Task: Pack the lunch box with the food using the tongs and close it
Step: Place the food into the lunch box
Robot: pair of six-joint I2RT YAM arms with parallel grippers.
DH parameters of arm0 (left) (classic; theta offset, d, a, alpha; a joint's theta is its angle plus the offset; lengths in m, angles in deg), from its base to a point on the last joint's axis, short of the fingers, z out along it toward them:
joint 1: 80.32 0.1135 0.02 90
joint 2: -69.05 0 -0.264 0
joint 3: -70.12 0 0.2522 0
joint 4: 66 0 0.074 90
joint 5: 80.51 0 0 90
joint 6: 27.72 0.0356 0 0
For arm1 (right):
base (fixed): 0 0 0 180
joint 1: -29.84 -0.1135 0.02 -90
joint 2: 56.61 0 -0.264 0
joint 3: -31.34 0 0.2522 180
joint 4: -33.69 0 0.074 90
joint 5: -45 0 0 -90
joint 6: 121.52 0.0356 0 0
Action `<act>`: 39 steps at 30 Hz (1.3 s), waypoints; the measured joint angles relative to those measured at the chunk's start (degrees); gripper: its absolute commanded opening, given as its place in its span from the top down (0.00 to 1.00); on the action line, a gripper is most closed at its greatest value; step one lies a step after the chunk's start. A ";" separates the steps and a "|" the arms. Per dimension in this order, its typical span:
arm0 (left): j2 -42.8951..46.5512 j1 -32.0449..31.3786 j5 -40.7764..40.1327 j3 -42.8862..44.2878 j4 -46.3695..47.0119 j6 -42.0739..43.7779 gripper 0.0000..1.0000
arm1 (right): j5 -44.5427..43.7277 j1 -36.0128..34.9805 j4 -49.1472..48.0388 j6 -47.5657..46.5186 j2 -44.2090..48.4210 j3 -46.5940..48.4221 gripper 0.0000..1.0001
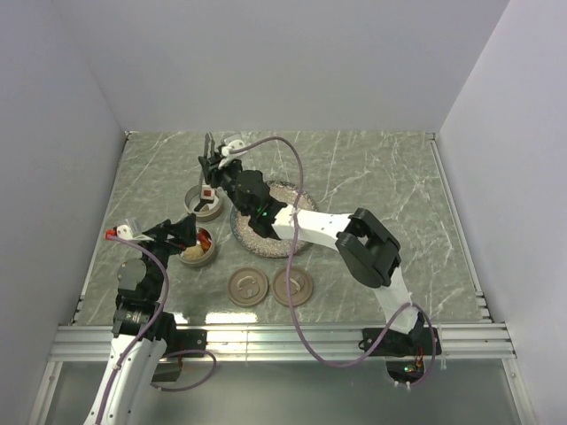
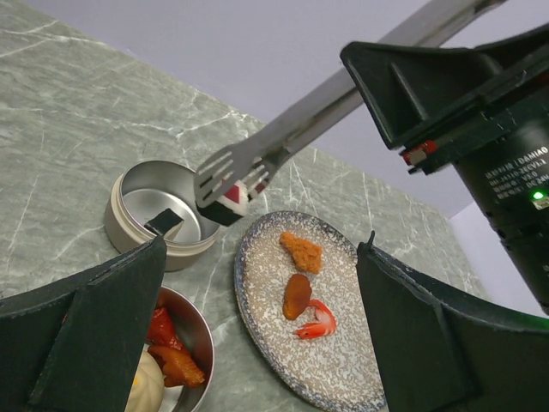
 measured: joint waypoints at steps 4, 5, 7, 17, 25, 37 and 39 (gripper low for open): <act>0.15 0.00 -0.17 0.00 0.02 0.00 0.01 | 0.87 -0.09 -0.61 0.39 -2.86 3.89 0.82; 0.15 0.00 -0.28 0.00 0.00 0.02 0.01 | 0.92 -0.09 -0.76 0.42 -3.48 4.61 0.81; 0.15 0.00 -0.39 0.00 0.02 0.00 0.00 | 0.98 -0.09 -0.59 0.39 -4.44 5.92 0.77; 0.09 0.00 -0.39 0.00 0.02 0.00 0.01 | 0.63 -0.09 0.74 0.31 -8.33 10.38 0.48; 0.09 0.00 -0.39 0.00 0.02 0.02 0.01 | 0.33 -0.09 0.52 -0.07 -8.63 11.63 0.44; 0.11 0.00 -0.39 0.00 0.02 0.00 0.01 | -2.56 0.26 -5.75 -2.71 -3.80 -2.95 0.44; 0.11 0.00 -0.39 0.00 0.02 0.00 0.01 | -3.52 0.44 -7.28 -3.45 -1.36 -7.19 0.44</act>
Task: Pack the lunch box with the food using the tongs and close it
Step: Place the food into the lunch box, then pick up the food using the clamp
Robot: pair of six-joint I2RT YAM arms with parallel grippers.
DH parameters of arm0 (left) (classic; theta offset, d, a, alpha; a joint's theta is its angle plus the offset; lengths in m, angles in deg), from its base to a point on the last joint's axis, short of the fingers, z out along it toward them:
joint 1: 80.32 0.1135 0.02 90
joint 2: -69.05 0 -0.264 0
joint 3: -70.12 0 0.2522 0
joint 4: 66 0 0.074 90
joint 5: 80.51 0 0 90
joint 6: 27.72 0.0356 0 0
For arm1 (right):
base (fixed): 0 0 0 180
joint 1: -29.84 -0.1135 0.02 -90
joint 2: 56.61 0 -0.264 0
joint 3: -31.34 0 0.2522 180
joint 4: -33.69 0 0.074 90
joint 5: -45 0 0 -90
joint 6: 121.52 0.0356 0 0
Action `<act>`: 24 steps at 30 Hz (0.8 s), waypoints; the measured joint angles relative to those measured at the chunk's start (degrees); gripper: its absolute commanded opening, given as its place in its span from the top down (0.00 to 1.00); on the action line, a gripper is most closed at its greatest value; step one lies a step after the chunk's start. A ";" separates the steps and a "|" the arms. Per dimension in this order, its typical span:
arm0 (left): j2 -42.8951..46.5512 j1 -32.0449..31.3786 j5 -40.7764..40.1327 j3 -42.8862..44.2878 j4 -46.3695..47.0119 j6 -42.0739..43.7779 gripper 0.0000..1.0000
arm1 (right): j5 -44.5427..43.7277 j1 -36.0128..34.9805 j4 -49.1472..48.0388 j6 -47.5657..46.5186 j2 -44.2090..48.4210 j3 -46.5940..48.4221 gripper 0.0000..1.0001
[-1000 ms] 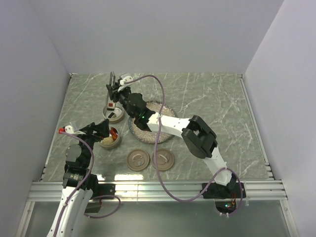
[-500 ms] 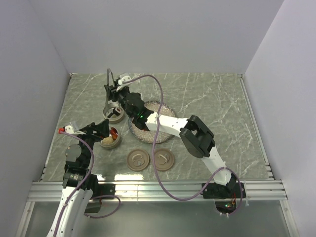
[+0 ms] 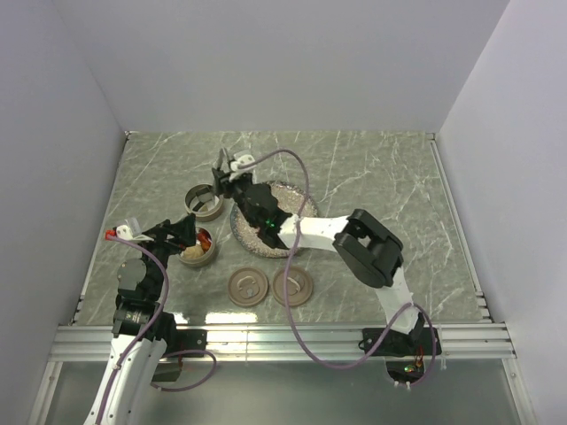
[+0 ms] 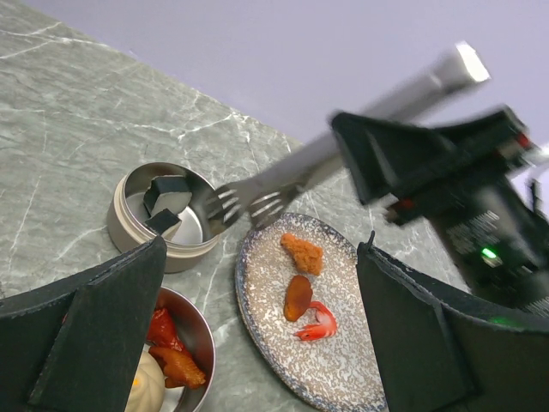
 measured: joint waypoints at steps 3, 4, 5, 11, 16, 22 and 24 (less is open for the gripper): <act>0.00 0.00 0.00 0.00 0.02 0.00 0.01 | -1.51 0.28 -3.23 -1.62 4.87 -7.15 0.44; -0.02 0.00 0.00 0.00 0.02 0.00 0.01 | -1.97 0.39 -4.33 -2.10 6.69 -9.35 0.44; -0.02 0.00 0.00 0.00 0.02 0.02 0.01 | -2.54 0.48 -5.22 -2.51 8.39 -11.45 0.45; -0.94 0.00 0.04 -0.02 0.31 0.00 0.00 | -4.98 0.52 -10.38 -5.33 18.51 -21.27 0.45; -1.51 0.00 0.13 -0.02 0.68 0.00 0.01 | -8.04 0.61 -12.26 -6.34 24.06 -28.37 0.45; -1.57 0.00 0.52 -0.02 1.27 0.00 0.01 | -10.32 1.40 -12.39 -6.49 24.04 -30.36 0.46; -1.60 0.00 0.55 -0.02 1.40 0.00 0.01 | -10.47 1.86 -12.87 -6.64 23.37 -30.16 0.46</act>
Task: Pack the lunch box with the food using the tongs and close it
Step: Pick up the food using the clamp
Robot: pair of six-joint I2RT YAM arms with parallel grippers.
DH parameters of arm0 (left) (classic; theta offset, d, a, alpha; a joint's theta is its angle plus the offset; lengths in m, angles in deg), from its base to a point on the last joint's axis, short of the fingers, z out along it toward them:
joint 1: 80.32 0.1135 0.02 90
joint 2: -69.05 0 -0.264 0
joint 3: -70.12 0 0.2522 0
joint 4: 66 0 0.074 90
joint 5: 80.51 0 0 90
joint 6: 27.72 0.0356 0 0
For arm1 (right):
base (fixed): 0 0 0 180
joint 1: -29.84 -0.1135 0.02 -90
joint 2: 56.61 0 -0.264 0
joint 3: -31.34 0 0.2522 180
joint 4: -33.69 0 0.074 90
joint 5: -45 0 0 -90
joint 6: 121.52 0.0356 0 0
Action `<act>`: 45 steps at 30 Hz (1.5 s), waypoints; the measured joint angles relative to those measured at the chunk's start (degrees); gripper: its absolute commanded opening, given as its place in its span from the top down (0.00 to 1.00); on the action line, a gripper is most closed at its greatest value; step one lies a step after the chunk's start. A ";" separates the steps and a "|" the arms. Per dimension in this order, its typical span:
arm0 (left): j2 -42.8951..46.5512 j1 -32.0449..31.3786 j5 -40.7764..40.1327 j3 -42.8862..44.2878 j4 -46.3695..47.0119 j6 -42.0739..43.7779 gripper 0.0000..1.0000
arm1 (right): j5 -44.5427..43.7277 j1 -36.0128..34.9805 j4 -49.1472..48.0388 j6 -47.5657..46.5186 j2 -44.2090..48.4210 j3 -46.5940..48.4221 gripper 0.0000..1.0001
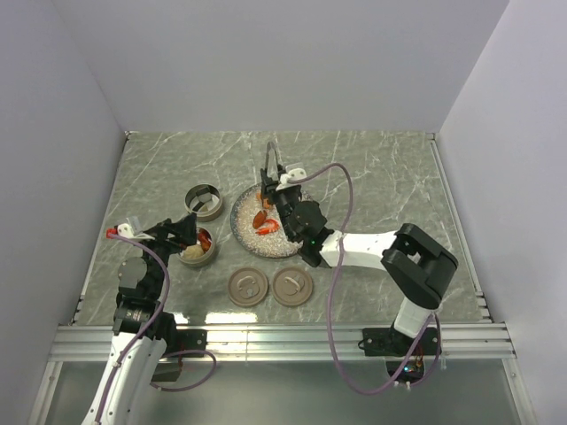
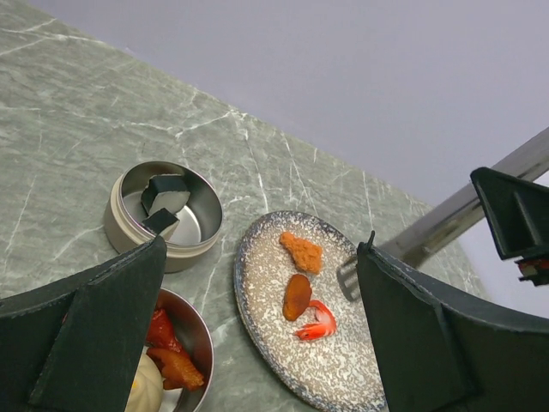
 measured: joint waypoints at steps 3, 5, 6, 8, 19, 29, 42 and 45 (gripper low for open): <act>-0.15 0.00 0.09 0.00 0.09 0.02 0.01 | 0.22 0.92 -0.42 -0.02 -2.03 1.31 0.46; -0.39 0.00 0.17 0.00 0.20 0.02 0.00 | 0.70 1.64 -0.44 0.07 -3.65 2.47 0.45; -0.52 0.00 0.20 -0.02 0.31 0.02 0.01 | 0.94 1.97 -0.28 0.13 -4.22 2.86 0.45; -0.72 0.00 0.31 -0.02 0.37 0.02 0.01 | 1.75 2.80 -0.09 0.44 -5.51 4.00 0.45; -0.90 0.00 0.55 -0.22 0.39 0.00 0.01 | 4.33 4.92 3.48 2.51 -12.09 11.91 0.45; -0.90 0.00 0.59 -0.22 0.39 0.00 0.01 | 4.11 5.79 8.57 3.87 -15.12 14.14 0.49; -0.87 0.00 0.57 -0.24 0.39 0.02 0.01 | 4.31 6.62 10.64 4.81 -15.43 14.14 0.94; -0.87 0.00 0.57 -0.24 0.39 0.00 0.01 | 4.09 6.21 10.97 3.82 -13.18 12.33 0.96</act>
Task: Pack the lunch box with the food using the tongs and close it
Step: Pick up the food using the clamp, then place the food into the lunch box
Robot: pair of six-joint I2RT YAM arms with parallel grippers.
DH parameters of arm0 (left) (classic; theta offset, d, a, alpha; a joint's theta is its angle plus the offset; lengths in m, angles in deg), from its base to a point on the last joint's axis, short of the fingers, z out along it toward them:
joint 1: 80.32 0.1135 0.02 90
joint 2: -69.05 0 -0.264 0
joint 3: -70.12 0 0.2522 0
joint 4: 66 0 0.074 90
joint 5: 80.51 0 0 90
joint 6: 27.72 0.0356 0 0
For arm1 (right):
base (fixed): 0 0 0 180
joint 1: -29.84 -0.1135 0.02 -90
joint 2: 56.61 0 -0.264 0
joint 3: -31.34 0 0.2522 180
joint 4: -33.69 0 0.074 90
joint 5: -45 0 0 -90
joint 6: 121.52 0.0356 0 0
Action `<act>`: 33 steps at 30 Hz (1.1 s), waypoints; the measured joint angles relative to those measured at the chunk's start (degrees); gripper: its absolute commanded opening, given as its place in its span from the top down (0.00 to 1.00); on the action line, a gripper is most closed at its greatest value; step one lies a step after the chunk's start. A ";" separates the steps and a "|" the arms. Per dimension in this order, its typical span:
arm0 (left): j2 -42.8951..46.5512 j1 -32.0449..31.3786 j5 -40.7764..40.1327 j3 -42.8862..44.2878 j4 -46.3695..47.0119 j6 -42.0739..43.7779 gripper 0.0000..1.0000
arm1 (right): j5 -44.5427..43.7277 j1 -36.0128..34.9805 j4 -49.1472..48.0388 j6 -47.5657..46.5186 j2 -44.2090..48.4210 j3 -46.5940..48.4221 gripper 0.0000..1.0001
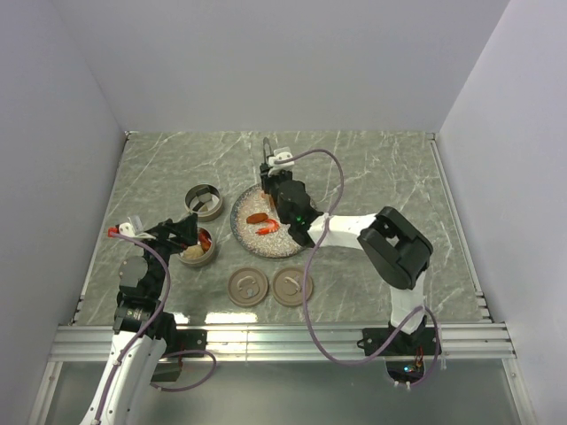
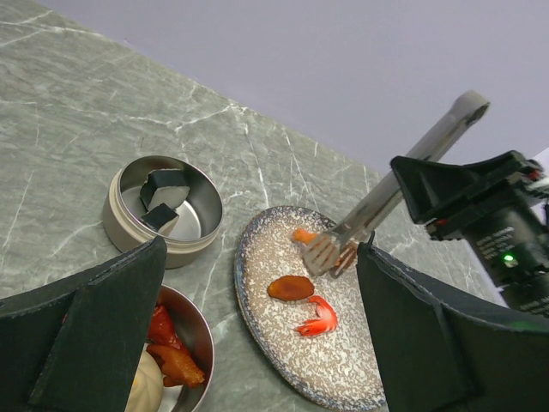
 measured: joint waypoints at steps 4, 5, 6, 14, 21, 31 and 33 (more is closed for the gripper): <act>0.17 0.00 0.00 -0.02 -0.04 0.02 0.01 | -0.74 -1.07 0.07 -2.01 3.82 -1.62 0.97; 0.31 0.00 0.00 -0.02 -0.04 0.00 0.01 | -0.92 -1.53 -0.04 -2.47 4.92 -1.75 0.97; 0.37 0.00 0.00 -0.02 0.00 0.00 0.01 | -0.94 -1.95 -0.26 -2.86 5.73 -1.88 0.97; 0.37 0.00 0.00 -0.02 -0.02 0.00 0.01 | -1.29 -6.47 -2.54 -5.81 10.69 -5.16 0.98; 0.37 0.00 -0.02 -0.02 -0.02 0.00 0.00 | 1.01 -11.32 -2.43 -5.92 11.72 -5.29 0.98; 0.35 0.00 -0.02 -0.02 -0.02 0.00 0.01 | 3.41 -14.40 -1.57 -5.14 7.89 0.20 0.98; 0.35 0.00 -0.02 -0.02 -0.02 0.00 0.01 | 3.69 -14.36 -1.36 -5.29 5.31 3.65 0.98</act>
